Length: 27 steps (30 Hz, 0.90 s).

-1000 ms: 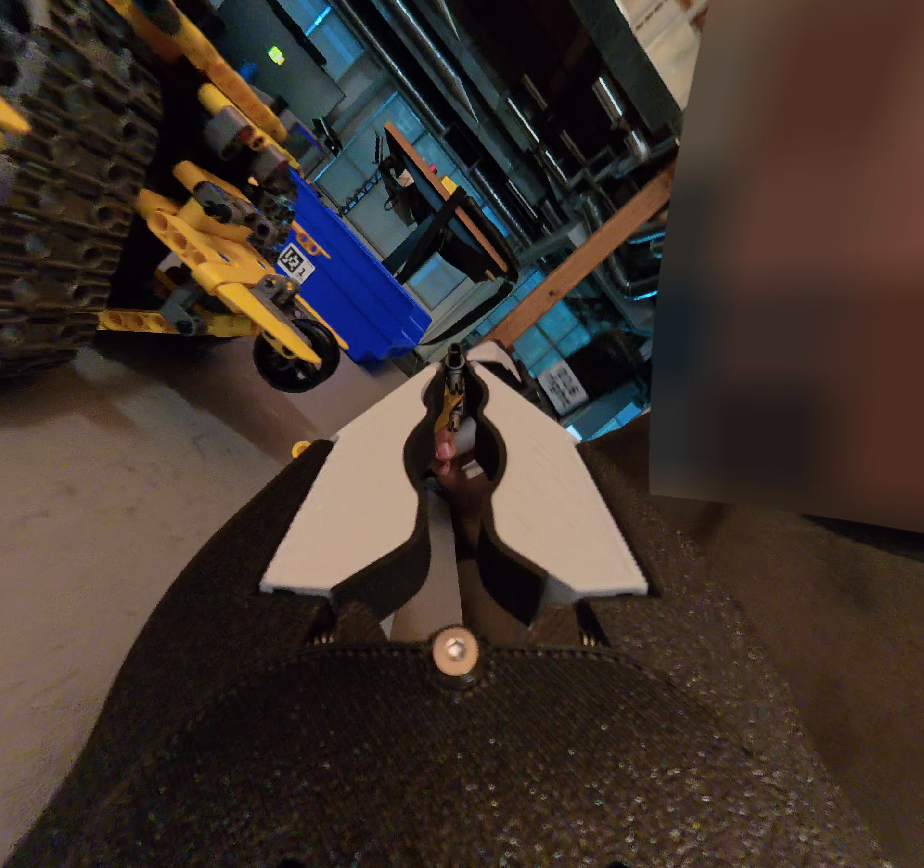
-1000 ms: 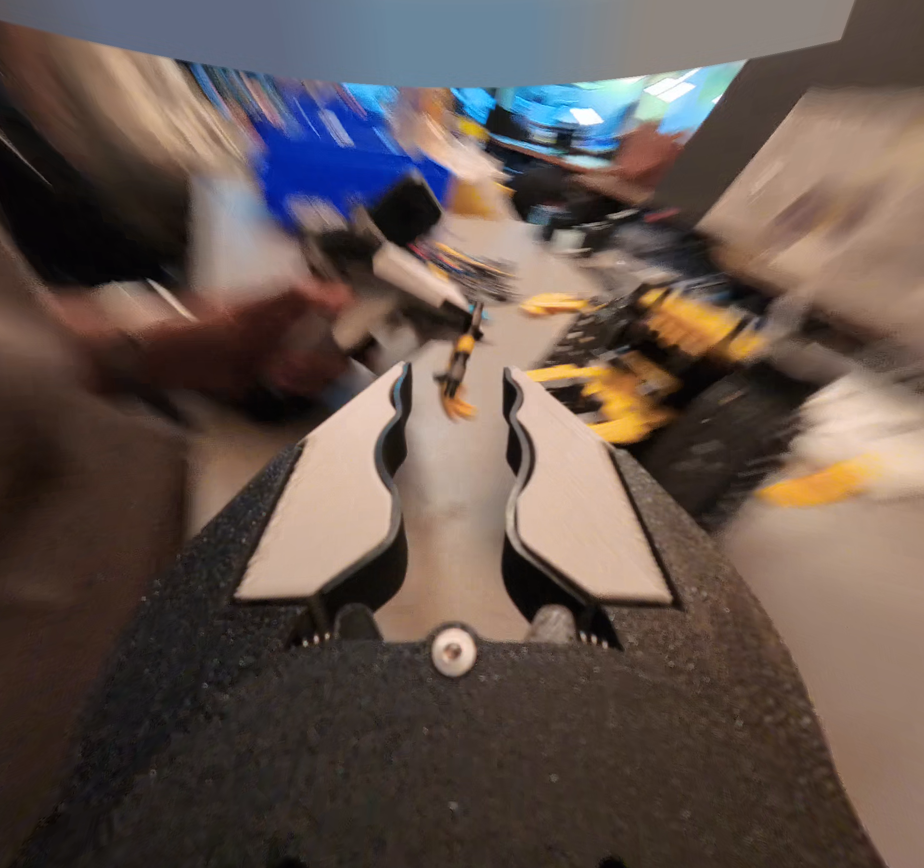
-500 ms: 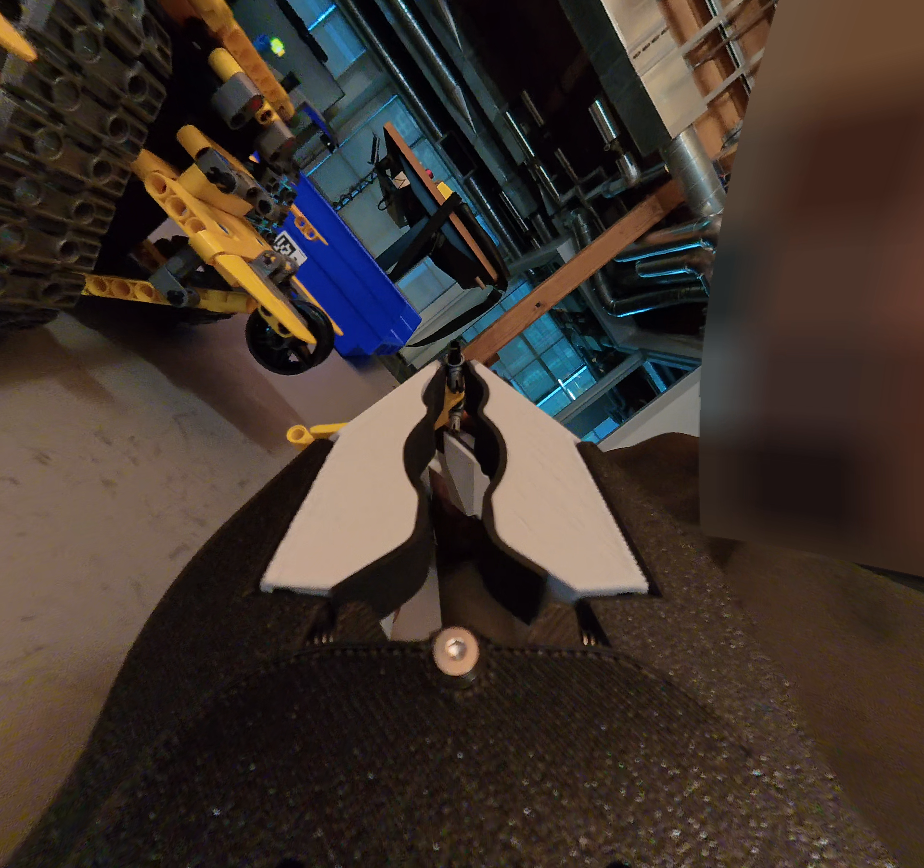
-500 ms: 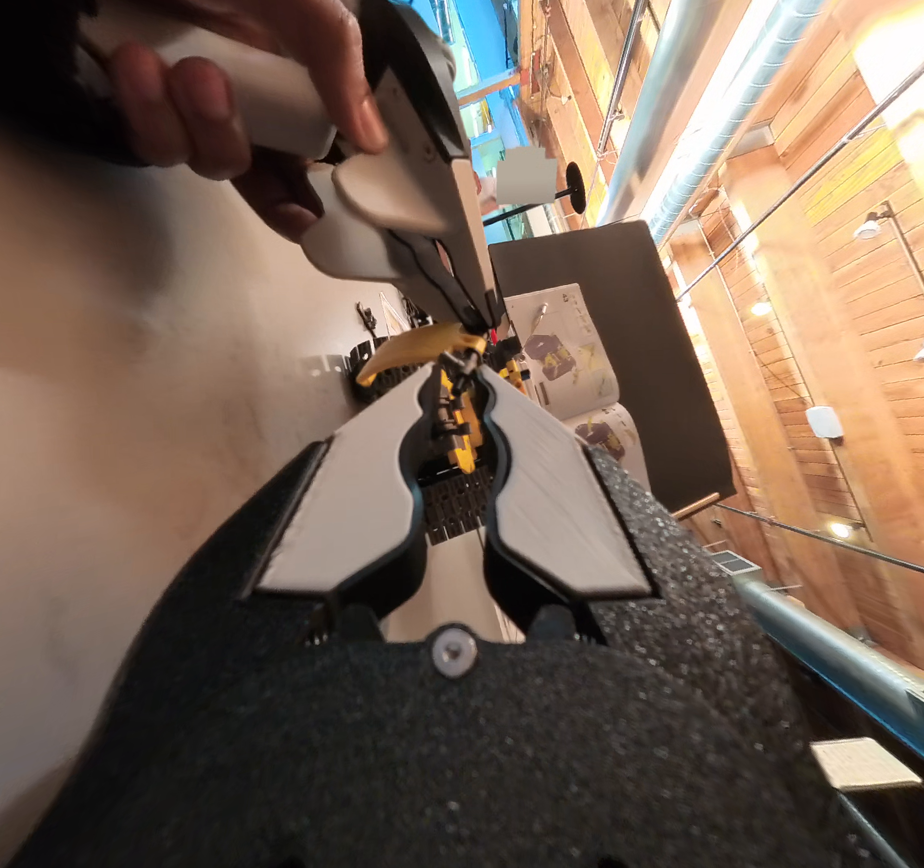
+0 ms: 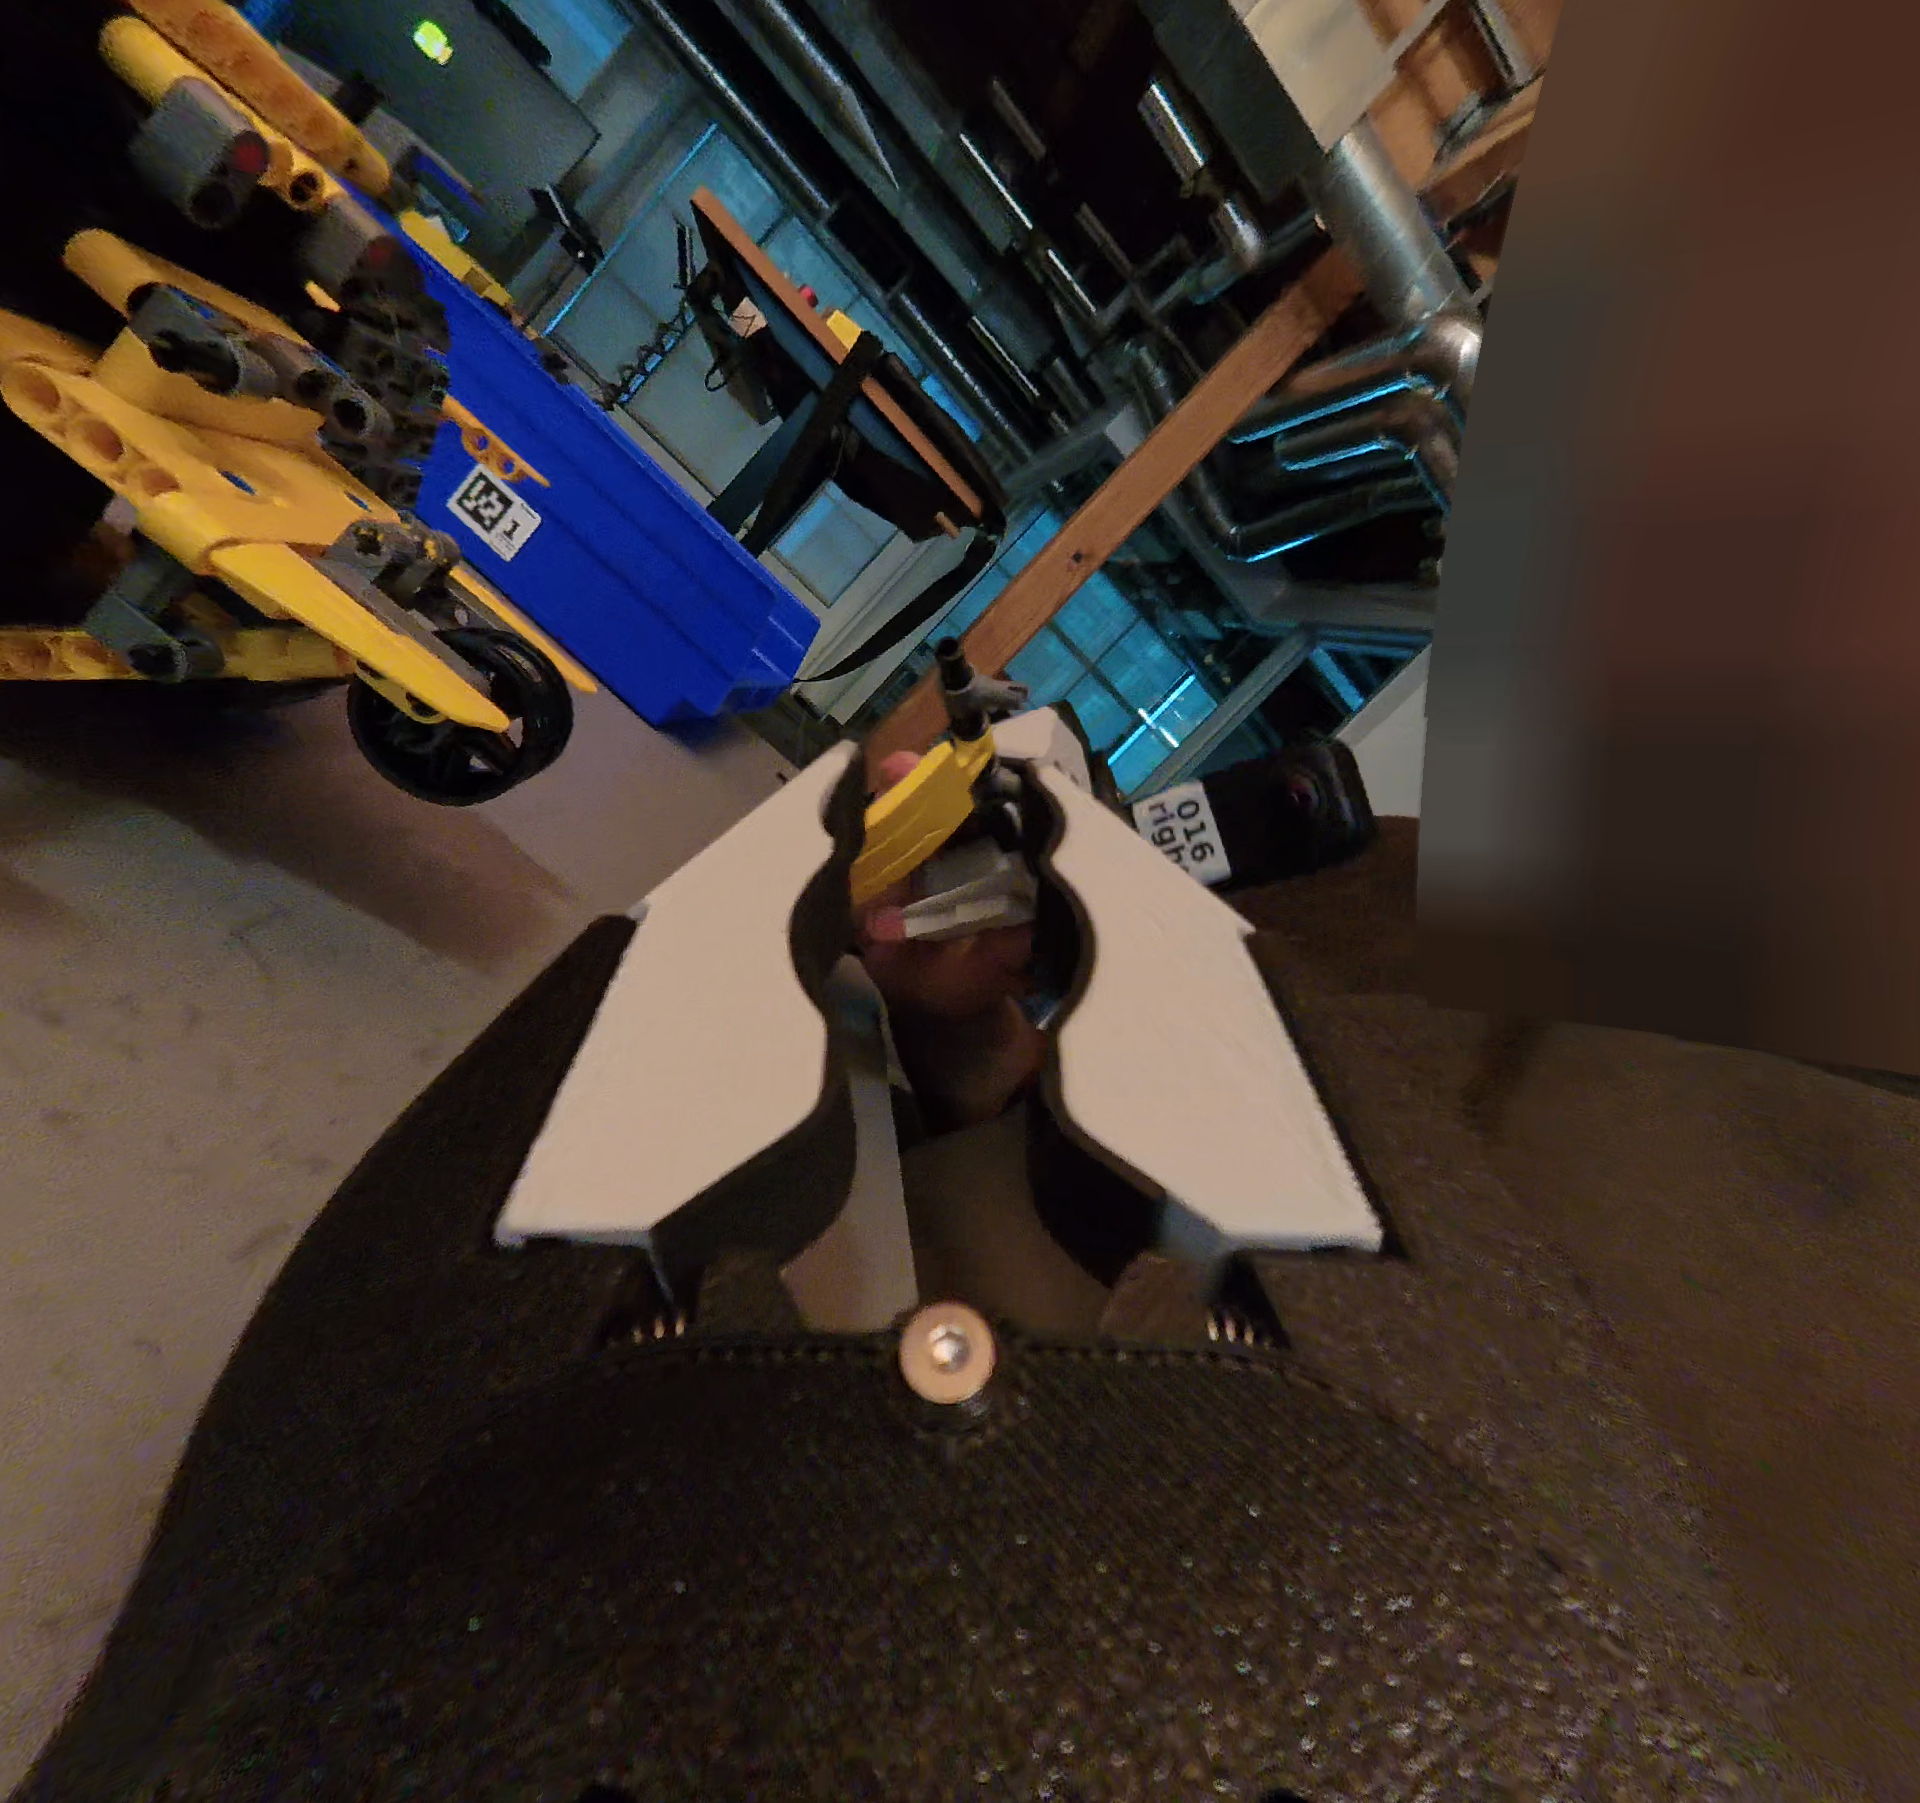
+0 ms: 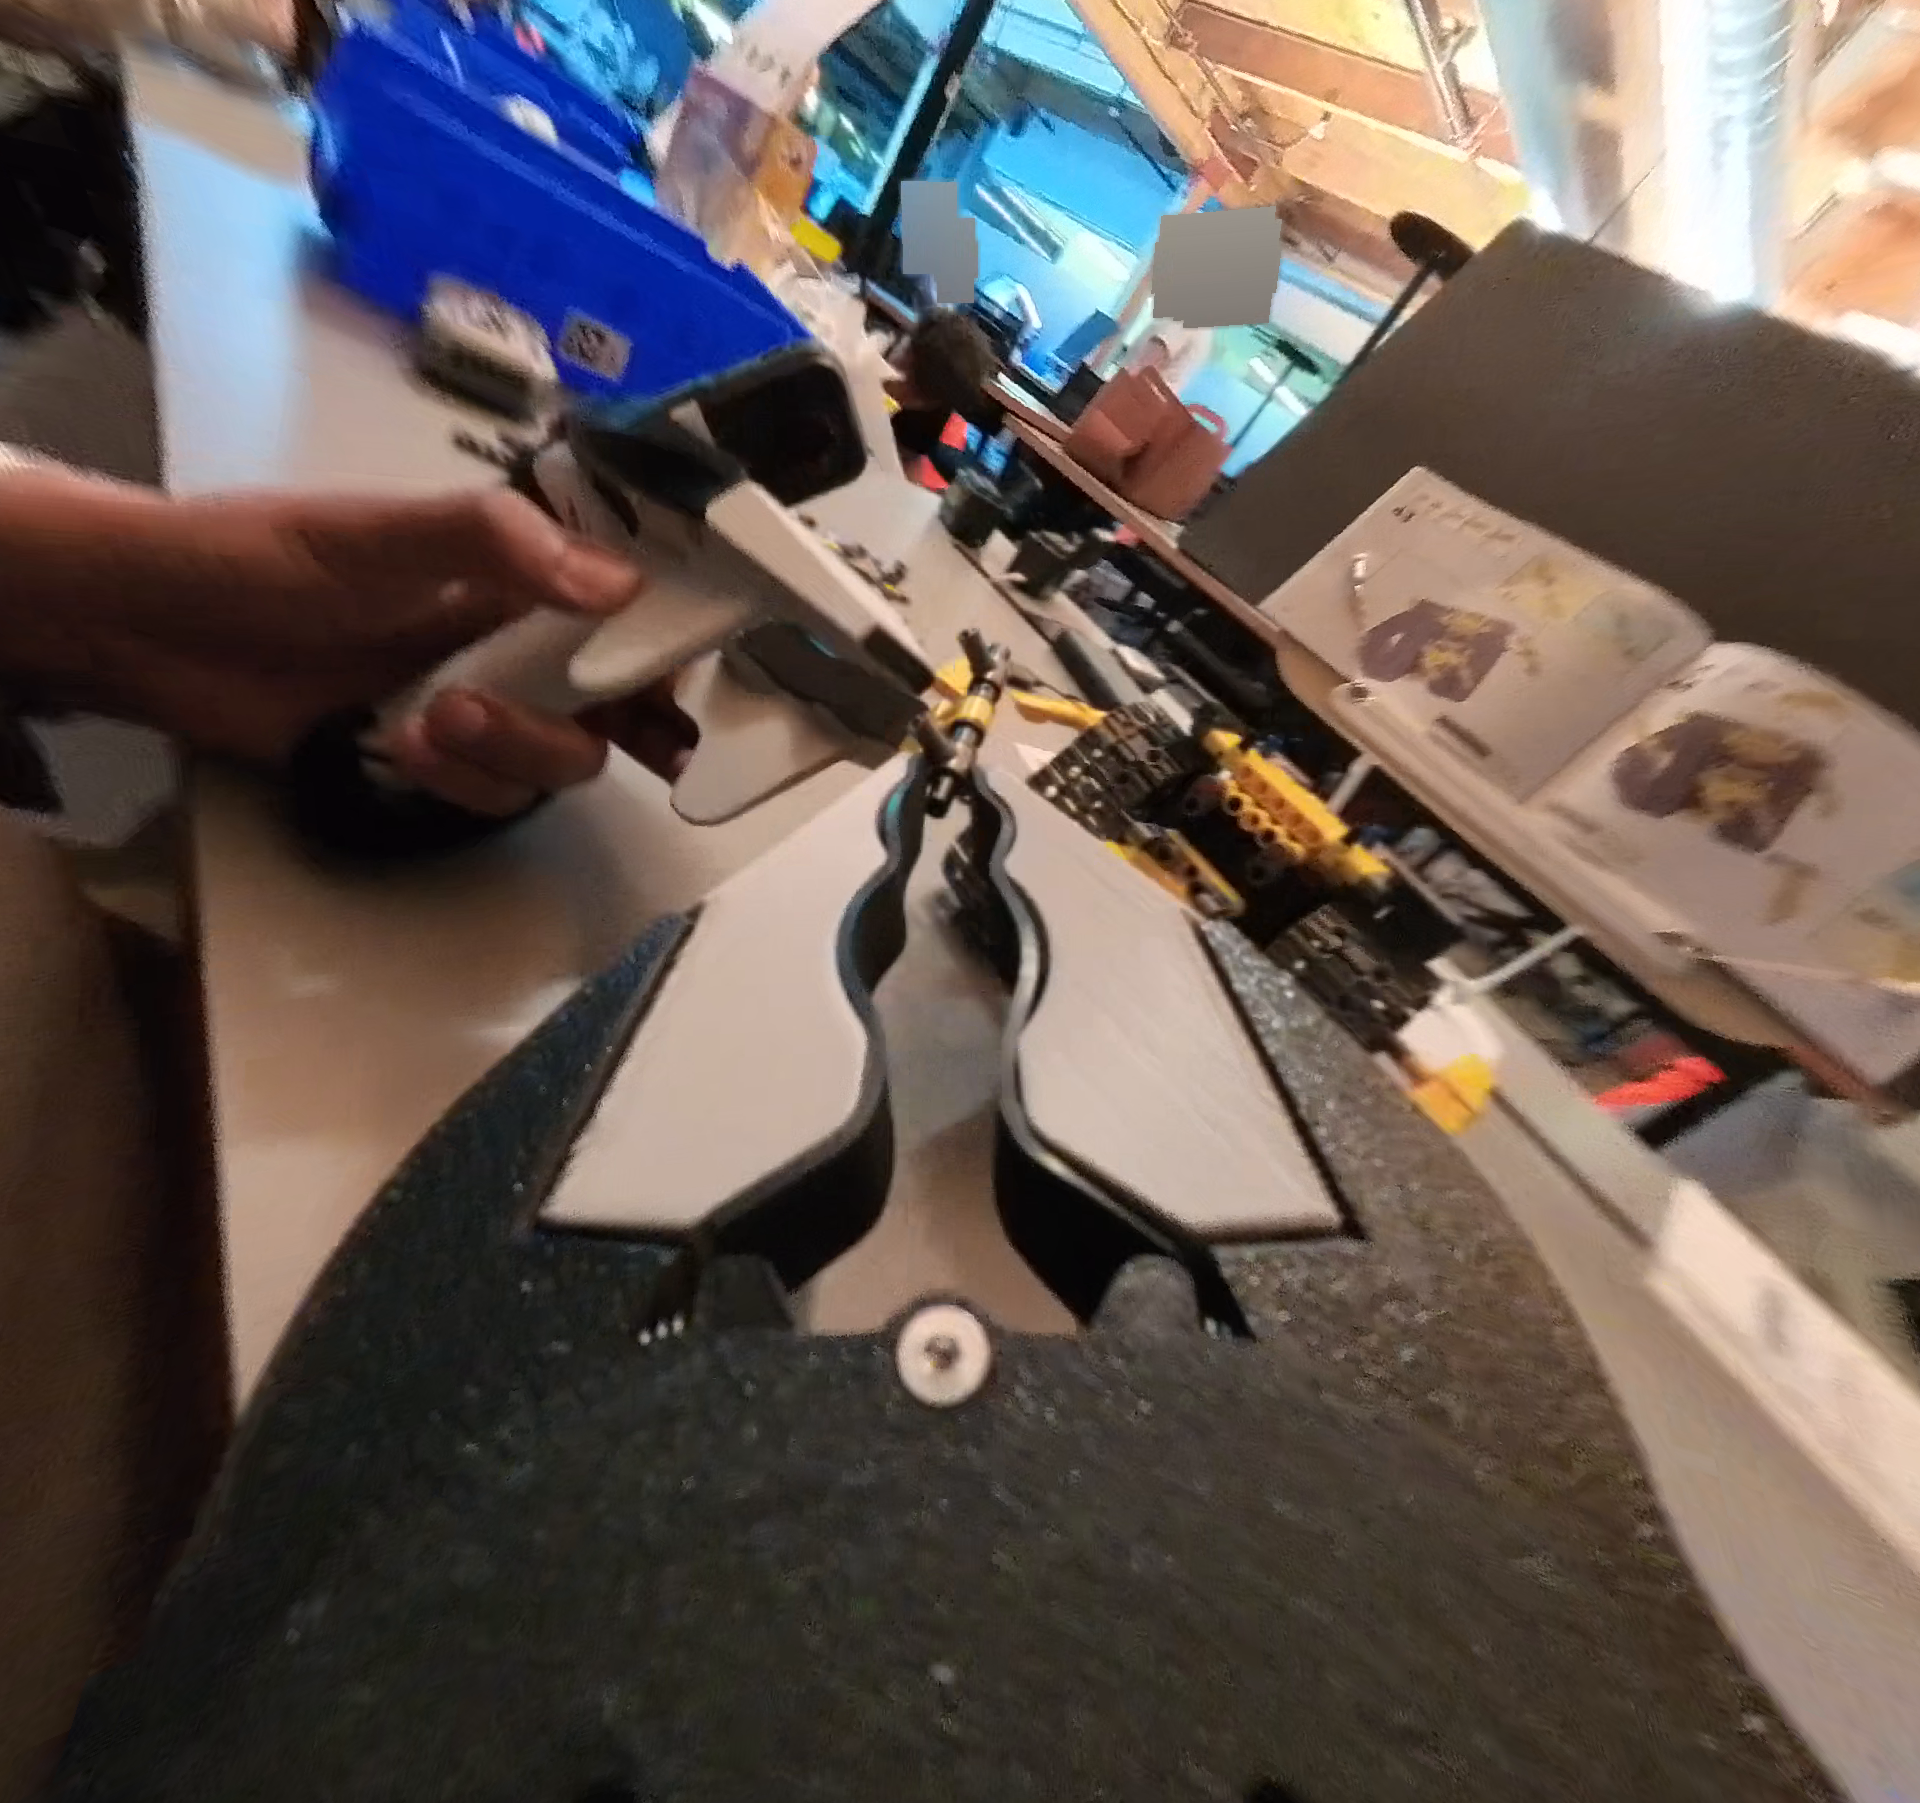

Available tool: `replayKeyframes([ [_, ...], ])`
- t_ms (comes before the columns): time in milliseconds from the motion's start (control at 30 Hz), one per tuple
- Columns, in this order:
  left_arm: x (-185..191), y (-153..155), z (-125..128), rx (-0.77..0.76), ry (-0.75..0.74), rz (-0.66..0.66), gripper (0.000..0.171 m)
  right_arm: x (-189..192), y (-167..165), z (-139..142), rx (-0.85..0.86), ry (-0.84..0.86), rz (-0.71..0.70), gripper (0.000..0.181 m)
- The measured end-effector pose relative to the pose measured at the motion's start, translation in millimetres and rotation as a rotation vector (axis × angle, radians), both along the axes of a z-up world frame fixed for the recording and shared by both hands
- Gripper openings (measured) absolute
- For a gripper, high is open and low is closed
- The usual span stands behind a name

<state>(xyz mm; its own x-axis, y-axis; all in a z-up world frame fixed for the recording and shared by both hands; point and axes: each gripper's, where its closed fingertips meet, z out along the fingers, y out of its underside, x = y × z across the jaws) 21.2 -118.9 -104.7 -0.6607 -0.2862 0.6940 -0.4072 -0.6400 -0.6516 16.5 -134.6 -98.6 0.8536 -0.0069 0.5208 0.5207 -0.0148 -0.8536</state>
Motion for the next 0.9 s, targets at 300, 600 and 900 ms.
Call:
replayKeyframes([
  [300,-8.3,-1.3,8.8,-0.032,-0.058,-0.043,0.004,-1.3,-3.2,11.4,-0.051,0.704,0.323,0.007],
  [600,-6.0,1.1,7.7,-0.015,-0.056,-0.01,0.019,4.5,-2.6,11.5,-0.141,1.346,0.631,0.006],
  [900,-6.8,4.3,8.7,-0.018,-0.064,0.007,0.012,2.3,-1.8,-4.8,-0.304,1.516,0.686,0.007],
])
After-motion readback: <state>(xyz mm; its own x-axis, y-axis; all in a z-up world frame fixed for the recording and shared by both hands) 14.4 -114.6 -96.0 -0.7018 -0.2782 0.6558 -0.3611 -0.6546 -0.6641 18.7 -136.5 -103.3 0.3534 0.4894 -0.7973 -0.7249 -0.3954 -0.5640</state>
